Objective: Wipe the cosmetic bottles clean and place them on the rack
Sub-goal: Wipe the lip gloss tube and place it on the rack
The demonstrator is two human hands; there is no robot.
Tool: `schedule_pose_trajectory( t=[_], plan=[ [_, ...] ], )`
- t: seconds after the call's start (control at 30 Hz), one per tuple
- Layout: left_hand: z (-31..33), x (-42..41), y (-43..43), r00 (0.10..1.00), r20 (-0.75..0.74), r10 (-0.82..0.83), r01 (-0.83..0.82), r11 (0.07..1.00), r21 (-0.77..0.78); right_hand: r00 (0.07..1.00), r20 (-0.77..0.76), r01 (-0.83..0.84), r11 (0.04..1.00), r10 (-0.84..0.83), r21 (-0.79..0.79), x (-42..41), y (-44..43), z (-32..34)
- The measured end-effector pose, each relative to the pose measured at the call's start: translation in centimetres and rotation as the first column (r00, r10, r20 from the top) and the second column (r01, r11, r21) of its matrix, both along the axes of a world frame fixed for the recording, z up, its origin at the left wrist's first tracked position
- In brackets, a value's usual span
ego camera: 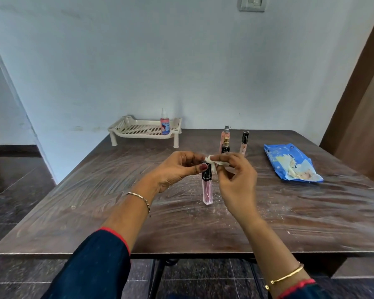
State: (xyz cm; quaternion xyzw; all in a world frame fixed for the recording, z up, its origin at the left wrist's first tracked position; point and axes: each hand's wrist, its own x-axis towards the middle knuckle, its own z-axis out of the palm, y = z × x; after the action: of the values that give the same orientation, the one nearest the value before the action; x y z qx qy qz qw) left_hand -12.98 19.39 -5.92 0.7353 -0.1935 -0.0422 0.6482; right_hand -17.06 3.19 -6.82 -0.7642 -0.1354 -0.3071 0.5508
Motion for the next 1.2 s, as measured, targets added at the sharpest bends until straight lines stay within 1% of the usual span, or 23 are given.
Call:
schedule_pose_trajectory(
  t=[0.1,0.2,0.27,0.37,0.5,0.67,0.8,0.87,0.93,1.07,1.2],
  plan=[
    [0.2,-0.3,-0.1,1.0,0.024,0.004,-0.003,1.0,-0.015,0.999,0.025,0.032,0.997,-0.031,-0.065,0.1,0.2,-0.3],
    [0.3,-0.6,-0.2,0.998,0.059,0.011,-0.01,1.0,-0.025,0.999,0.032,0.045,0.995,-0.042,-0.093,0.1,0.1,-0.6],
    [0.2,-0.8,-0.3,0.992,0.116,0.047,-0.049,0.999,0.014,0.998,0.044,0.048,0.993,-0.044,-0.108,0.1,0.0,-0.9],
    [0.0,-1.1,-0.5,0.971,0.214,0.107,-0.135,0.984,0.118,0.997,0.065,0.048,0.993,-0.041,-0.106,0.2,-0.1,-1.0],
    [-0.2,-1.2,-0.7,0.955,0.26,0.142,-0.182,0.973,0.138,0.994,0.103,0.054,0.99,-0.041,-0.128,0.4,-0.1,-1.0],
    [-0.2,-1.3,-0.3,0.965,0.241,0.099,-0.136,0.98,0.142,0.981,0.192,0.085,0.963,-0.035,-0.256,0.3,-0.3,-1.1],
    [-0.2,-1.6,-0.1,0.967,0.23,0.107,-0.144,0.978,0.15,0.956,0.294,0.114,0.908,0.01,-0.402,-0.4,-0.7,-1.2],
    [-0.2,-1.8,-0.1,0.965,0.242,0.101,-0.143,0.976,0.162,0.949,0.315,0.144,0.878,0.008,-0.456,-0.7,-1.0,-1.4],
    [-0.2,-1.8,-0.2,0.962,0.253,0.107,-0.152,0.975,0.162,0.957,0.291,0.154,0.839,0.005,-0.523,-1.1,-1.1,-1.9],
    [-0.2,-1.9,-0.2,0.958,0.251,0.136,-0.17,0.978,0.121,0.984,0.172,0.086,0.756,0.036,-0.649,-1.9,-1.0,-3.5],
    [0.1,-2.1,-0.4,0.959,0.252,0.129,-0.169,0.975,0.144,0.999,0.052,0.039,0.679,-0.001,-0.733,-2.4,-1.1,-4.6]
  ],
)
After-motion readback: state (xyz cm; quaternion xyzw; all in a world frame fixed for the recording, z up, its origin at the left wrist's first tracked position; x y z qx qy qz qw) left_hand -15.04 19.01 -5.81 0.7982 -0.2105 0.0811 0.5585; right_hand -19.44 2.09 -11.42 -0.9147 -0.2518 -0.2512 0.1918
